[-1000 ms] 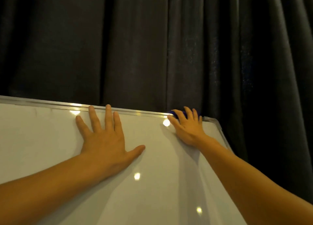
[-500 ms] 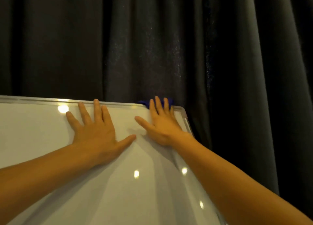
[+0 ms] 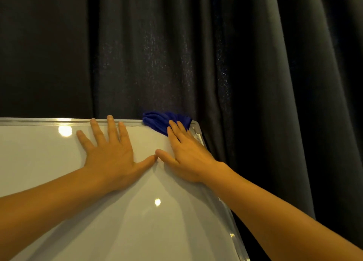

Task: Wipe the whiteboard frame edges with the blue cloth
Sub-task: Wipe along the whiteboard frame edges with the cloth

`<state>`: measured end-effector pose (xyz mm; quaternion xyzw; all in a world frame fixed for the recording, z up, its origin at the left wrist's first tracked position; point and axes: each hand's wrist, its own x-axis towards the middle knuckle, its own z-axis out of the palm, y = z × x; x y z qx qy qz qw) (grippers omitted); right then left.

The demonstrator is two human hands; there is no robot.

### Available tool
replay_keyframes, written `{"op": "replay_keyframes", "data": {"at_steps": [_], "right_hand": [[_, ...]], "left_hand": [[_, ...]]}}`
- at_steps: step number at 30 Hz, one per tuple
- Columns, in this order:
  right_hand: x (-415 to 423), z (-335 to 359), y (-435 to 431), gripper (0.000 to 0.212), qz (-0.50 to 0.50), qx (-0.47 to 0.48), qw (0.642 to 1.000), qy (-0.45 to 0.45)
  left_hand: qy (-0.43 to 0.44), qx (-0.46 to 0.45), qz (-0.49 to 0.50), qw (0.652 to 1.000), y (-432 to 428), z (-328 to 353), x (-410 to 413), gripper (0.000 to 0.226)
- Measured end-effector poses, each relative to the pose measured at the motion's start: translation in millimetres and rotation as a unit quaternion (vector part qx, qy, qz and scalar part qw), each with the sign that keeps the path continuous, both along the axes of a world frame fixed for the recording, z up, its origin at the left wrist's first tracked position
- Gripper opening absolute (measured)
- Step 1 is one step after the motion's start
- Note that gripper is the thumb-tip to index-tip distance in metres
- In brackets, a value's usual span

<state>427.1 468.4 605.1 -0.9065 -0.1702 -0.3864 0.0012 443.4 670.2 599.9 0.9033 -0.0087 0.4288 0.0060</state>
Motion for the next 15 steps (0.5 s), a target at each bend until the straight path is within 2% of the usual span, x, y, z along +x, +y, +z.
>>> {"op": "replay_keyframes", "data": {"at_steps": [7, 12, 15], "right_hand": [[-8, -25, -18, 0.089, -0.023, 0.029, 0.999, -0.033], [15, 29, -23, 0.082, -0.029, 0.165, 0.986, 0.020], [33, 54, -20, 0.085, -0.033, 0.209, 0.976, 0.056]], "left_hand": [[0.026, 0.009, -0.007, 1.000, 2, 6, -8, 0.138], [0.027, 0.017, -0.016, 0.999, 0, 3, -10, 0.139], [0.026, 0.012, -0.028, 0.999, 2, 3, -9, 0.137]]}}
